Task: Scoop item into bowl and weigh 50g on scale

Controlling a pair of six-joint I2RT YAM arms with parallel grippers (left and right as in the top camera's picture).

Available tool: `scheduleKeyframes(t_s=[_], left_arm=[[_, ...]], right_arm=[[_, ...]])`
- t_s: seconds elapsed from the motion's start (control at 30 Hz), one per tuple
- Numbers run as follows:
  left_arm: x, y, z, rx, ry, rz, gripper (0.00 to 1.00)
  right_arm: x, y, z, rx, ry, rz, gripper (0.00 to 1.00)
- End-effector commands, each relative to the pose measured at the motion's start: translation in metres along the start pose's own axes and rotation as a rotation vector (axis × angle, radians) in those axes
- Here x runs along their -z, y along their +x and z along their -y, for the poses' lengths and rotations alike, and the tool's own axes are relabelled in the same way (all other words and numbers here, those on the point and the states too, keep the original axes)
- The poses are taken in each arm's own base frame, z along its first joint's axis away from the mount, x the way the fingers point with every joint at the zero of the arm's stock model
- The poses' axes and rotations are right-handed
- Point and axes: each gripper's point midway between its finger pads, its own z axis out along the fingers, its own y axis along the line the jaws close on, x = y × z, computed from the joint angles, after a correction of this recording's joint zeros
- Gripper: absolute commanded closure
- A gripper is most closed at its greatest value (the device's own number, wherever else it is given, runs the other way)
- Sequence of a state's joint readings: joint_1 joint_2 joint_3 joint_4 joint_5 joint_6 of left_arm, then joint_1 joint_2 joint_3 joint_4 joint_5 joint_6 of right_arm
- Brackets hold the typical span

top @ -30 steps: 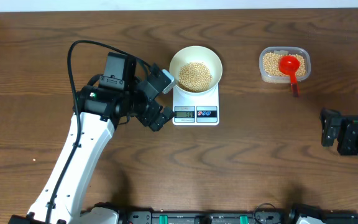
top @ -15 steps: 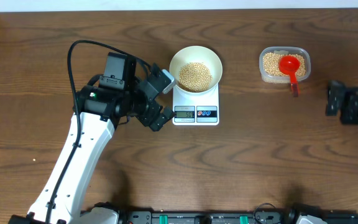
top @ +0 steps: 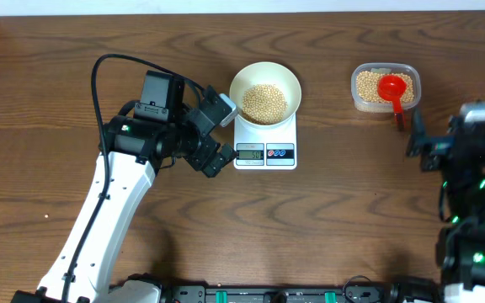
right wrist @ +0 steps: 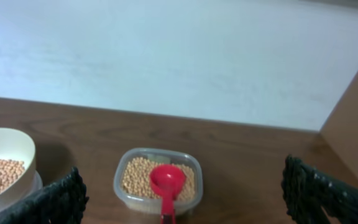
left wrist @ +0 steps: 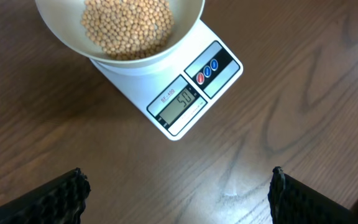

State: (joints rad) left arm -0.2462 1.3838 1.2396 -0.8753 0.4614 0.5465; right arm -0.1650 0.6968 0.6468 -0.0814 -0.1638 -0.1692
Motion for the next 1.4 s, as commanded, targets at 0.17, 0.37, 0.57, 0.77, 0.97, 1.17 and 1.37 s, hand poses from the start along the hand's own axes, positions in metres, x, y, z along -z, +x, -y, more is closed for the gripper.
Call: scheduleKeyframes(t_s=[0.17,0.37,0.57,0.77,0.97,1.17,1.37], left_arm=[[0.006,-0.007,0.0,-0.003,-0.011,0.019,0.06],[0.006,-0.007,0.0,-0.003,-0.011,0.019,0.06],[0.006,-0.007,0.0,-0.003,-0.011,0.019,0.06],[0.007,-0.007,0.0,-0.003,-0.012,0.019,0.06],[0.007,-0.007,0.0,-0.003,-0.012,0.019,0.06],[0.007,-0.007,0.0,-0.003,-0.011,0.019,0.06],[0.007,-0.007,0.0,-0.003,-0.012,0.019,0.05]], right_arm=[[0.03,0.042,-0.024,0.014,-0.031,0.063,0.01],[0.039,0.075,-0.03,-0.002,-0.023,0.089,0.01],[0.039,0.113,-0.029,-0.019,0.029,0.074,0.01],[0.038,0.139,-0.029,-0.025,0.065,0.061,0.01],[0.041,0.15,-0.033,-0.024,0.053,0.028,0.01],[0.042,0.146,-0.032,-0.024,0.056,0.048,0.01],[0.042,0.146,-0.032,-0.024,0.055,0.048,0.01]])
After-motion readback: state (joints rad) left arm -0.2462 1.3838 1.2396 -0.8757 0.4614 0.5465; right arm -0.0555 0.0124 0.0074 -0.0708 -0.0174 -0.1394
